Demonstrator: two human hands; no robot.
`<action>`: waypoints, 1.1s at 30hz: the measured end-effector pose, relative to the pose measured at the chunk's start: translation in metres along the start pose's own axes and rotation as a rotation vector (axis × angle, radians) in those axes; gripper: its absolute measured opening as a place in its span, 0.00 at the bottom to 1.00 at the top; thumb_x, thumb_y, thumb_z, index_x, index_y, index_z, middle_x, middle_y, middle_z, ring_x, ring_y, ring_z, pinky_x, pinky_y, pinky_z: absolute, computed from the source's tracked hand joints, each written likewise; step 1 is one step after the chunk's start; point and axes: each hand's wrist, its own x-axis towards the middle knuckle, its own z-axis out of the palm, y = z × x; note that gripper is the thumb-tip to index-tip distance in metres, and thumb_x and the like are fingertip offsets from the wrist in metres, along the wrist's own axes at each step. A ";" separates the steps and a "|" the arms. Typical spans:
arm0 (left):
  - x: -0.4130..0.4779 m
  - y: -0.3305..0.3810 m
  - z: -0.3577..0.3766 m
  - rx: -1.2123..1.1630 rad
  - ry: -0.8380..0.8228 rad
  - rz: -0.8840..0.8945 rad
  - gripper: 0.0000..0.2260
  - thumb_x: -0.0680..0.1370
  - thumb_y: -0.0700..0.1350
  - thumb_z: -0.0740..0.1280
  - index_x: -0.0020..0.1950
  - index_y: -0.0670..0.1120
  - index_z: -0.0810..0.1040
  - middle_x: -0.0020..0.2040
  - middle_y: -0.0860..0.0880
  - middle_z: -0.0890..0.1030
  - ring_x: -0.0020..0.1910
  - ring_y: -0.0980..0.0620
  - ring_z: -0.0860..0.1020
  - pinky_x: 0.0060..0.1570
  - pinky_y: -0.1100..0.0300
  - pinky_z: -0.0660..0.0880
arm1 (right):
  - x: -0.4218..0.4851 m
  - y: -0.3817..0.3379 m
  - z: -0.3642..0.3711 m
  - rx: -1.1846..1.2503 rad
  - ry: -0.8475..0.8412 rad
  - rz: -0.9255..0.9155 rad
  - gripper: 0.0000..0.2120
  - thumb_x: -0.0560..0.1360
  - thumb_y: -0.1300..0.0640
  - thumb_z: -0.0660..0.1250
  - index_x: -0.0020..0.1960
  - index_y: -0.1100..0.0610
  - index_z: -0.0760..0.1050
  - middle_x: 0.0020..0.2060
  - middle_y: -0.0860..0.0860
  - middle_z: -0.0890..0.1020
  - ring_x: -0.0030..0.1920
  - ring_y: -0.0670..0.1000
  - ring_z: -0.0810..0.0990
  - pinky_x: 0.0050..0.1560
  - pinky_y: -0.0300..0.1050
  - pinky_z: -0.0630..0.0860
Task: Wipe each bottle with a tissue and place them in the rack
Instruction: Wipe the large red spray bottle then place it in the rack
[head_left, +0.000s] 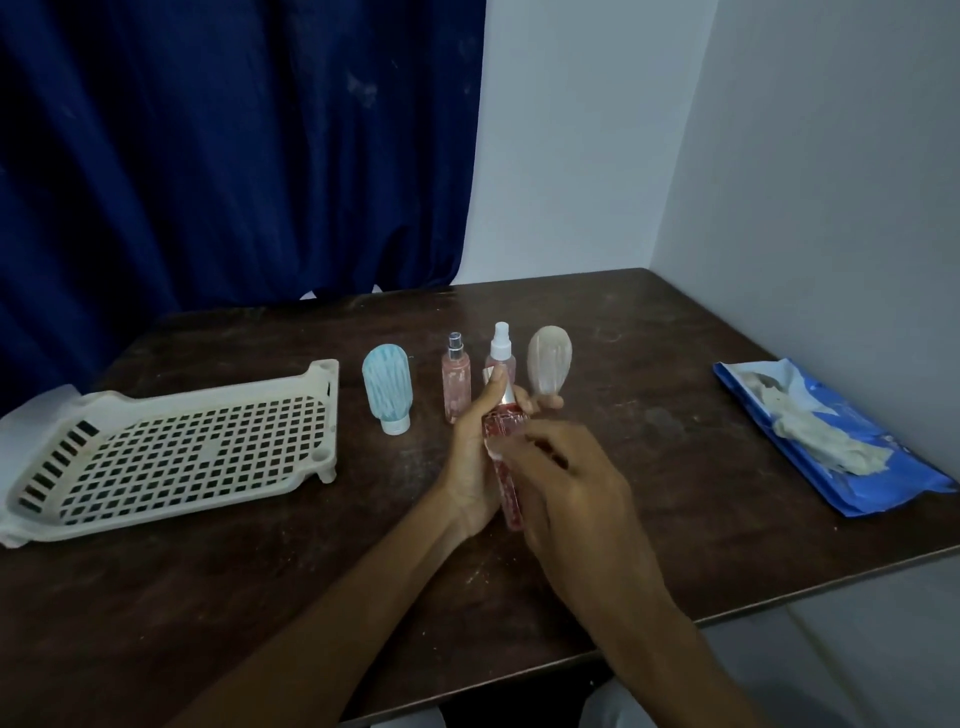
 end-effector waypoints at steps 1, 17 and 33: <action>0.002 0.000 -0.001 -0.024 0.000 0.000 0.26 0.77 0.60 0.64 0.62 0.38 0.71 0.49 0.42 0.81 0.43 0.47 0.81 0.48 0.55 0.80 | -0.007 0.000 -0.001 -0.040 -0.007 -0.031 0.12 0.72 0.66 0.68 0.55 0.59 0.83 0.51 0.56 0.81 0.48 0.53 0.81 0.41 0.47 0.82; 0.013 -0.003 -0.022 -0.369 -0.134 -0.104 0.16 0.75 0.56 0.70 0.48 0.42 0.78 0.55 0.44 0.82 0.54 0.47 0.79 0.66 0.50 0.70 | 0.024 0.007 0.010 0.022 -0.033 0.041 0.16 0.72 0.73 0.66 0.56 0.61 0.83 0.54 0.56 0.83 0.56 0.54 0.80 0.57 0.41 0.74; 0.010 -0.001 -0.014 -0.346 -0.078 0.012 0.17 0.76 0.54 0.66 0.45 0.38 0.80 0.55 0.38 0.82 0.60 0.43 0.80 0.68 0.48 0.71 | 0.008 -0.003 0.000 0.072 -0.016 0.101 0.13 0.73 0.65 0.71 0.56 0.57 0.84 0.52 0.49 0.82 0.50 0.40 0.78 0.54 0.23 0.71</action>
